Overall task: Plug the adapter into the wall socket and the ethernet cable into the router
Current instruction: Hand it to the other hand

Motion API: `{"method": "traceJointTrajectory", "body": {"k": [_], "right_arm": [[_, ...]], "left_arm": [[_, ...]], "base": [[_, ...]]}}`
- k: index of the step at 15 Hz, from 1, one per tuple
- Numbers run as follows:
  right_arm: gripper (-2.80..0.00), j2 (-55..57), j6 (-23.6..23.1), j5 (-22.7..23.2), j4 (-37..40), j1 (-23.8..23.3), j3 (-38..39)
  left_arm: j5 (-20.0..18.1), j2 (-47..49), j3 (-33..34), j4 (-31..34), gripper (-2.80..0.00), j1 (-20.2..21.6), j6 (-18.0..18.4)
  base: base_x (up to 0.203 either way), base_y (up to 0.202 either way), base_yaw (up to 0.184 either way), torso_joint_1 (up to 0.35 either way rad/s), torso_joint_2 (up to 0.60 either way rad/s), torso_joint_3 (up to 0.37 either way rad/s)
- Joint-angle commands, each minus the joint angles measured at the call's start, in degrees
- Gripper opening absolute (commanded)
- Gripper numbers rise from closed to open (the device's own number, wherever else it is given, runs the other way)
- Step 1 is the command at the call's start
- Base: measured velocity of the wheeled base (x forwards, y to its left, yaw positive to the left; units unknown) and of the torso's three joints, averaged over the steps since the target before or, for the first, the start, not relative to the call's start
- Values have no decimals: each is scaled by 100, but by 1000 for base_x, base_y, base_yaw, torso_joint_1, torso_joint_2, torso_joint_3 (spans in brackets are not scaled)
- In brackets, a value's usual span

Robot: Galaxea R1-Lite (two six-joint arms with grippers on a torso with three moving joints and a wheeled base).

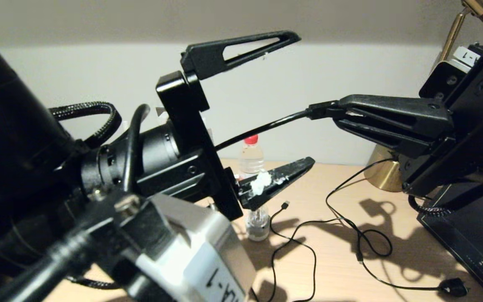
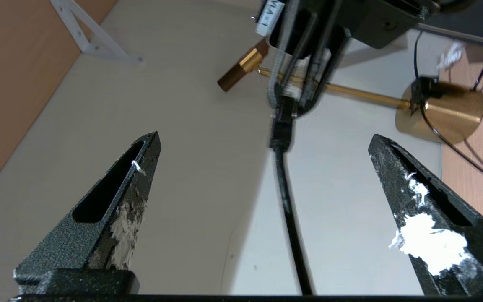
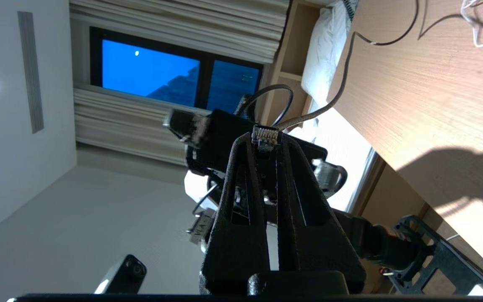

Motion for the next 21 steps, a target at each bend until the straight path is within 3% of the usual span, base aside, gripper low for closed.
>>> {"method": "traceJointTrajectory", "body": {"k": [1,3,21], "right_arm": [[-280,186,152,70,-22,9,-114],[-280,333,397,166,-38,10,-234],[-280,395,381,259,-31,47,-140]], "left_arm": [[-8,6,29,-31,0,73,52],[-4,69,19,-31,0,112,52],[-76,216,29,136,0,508,262]], "base": [[0,0,0,0,0,0],[0,0,0,0,0,0],[0,0,0,0,0,0]]}}
